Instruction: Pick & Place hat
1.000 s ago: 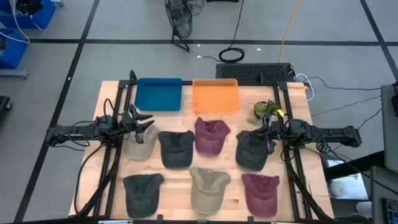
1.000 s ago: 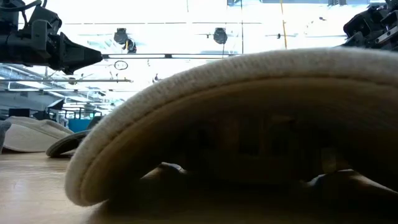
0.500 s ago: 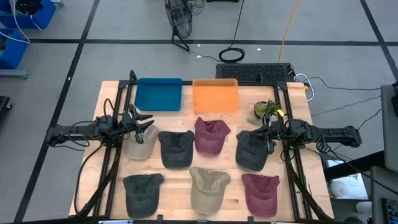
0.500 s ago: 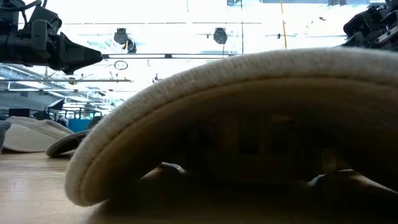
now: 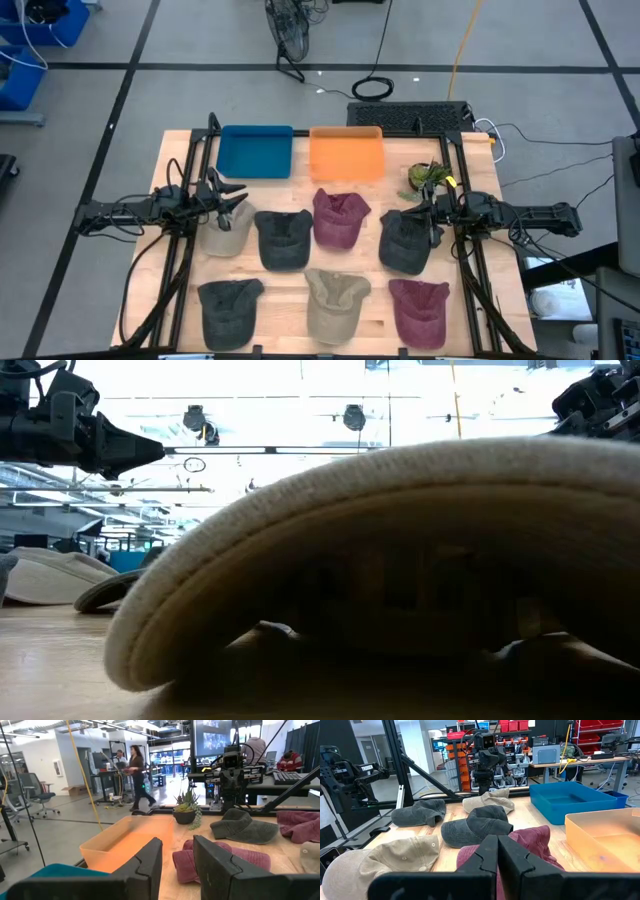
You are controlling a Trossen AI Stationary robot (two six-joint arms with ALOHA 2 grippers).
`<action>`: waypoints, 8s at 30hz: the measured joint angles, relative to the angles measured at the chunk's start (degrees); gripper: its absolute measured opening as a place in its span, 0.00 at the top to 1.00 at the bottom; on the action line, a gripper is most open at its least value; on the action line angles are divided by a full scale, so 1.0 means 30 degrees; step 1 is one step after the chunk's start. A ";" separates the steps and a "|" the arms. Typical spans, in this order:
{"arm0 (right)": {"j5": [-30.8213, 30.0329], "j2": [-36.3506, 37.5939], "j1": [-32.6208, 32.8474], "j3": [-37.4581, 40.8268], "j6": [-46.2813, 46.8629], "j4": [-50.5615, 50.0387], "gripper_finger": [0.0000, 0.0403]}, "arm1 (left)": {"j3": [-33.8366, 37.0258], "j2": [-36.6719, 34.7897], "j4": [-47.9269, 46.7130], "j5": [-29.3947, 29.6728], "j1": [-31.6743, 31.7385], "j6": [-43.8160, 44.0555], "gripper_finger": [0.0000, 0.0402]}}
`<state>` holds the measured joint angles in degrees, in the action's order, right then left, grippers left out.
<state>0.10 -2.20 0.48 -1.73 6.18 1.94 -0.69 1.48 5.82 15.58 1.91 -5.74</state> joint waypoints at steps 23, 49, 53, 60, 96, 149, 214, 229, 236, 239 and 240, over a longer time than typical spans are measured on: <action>0.0005 -0.0007 -0.0002 -0.0002 -0.0002 0.0005 1.00 | -0.0006 0.0005 -0.0006 -0.0001 0.0001 0.0000 0.72; 0.0005 -0.0004 0.0005 -0.0002 0.0002 0.0005 1.00 | -0.0005 0.0003 -0.0006 0.0000 0.0000 0.0000 0.72; 0.0003 0.0000 0.0000 0.0003 0.0003 0.0005 1.00 | 0.0000 0.0005 0.0000 0.0000 0.0001 0.0000 0.72; -0.0002 -0.0001 -0.0002 -0.0002 -0.0002 0.0004 1.00 | -0.0006 0.0004 -0.0004 -0.0001 -0.0001 0.0000 0.72; -0.0017 0.0003 0.0005 0.0005 0.1005 0.1692 1.00 | -0.0006 0.0000 0.0594 -0.0109 0.0001 0.0928 0.72; -0.3980 -1.8170 0.0078 -0.6392 0.0428 0.9185 0.71 | -0.6781 1.5276 1.0553 -0.4533 0.0125 0.2883 0.72; -0.2428 -3.3055 -0.0789 -1.1732 0.1215 1.3345 0.64 | -0.9055 1.9798 1.0406 -0.5762 -0.0913 0.4577 0.72; -0.1912 -3.1753 -0.0760 -1.1683 -0.0375 1.1861 0.97 | -0.9048 1.9794 1.0398 -0.4999 -0.1303 0.4575 0.72; -0.1615 -2.7159 -0.0986 -1.1769 -0.3587 0.9233 0.99 | -0.9048 1.9794 1.0405 -0.4999 -0.1303 0.4571 0.72; -0.0905 -2.5217 -0.1900 -1.2942 -0.5144 0.6483 0.99 | -0.9048 1.9794 1.0524 -0.4992 -0.1303 0.4504 0.72; -0.0910 -2.4789 -0.2298 -1.3592 -0.5619 0.5397 0.99 | -0.9048 1.9794 1.0654 -0.4984 -0.1303 0.4456 0.72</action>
<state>-2.63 -76.56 -6.42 -42.51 -10.68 18.13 -27.83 60.86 37.78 0.62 -2.00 7.63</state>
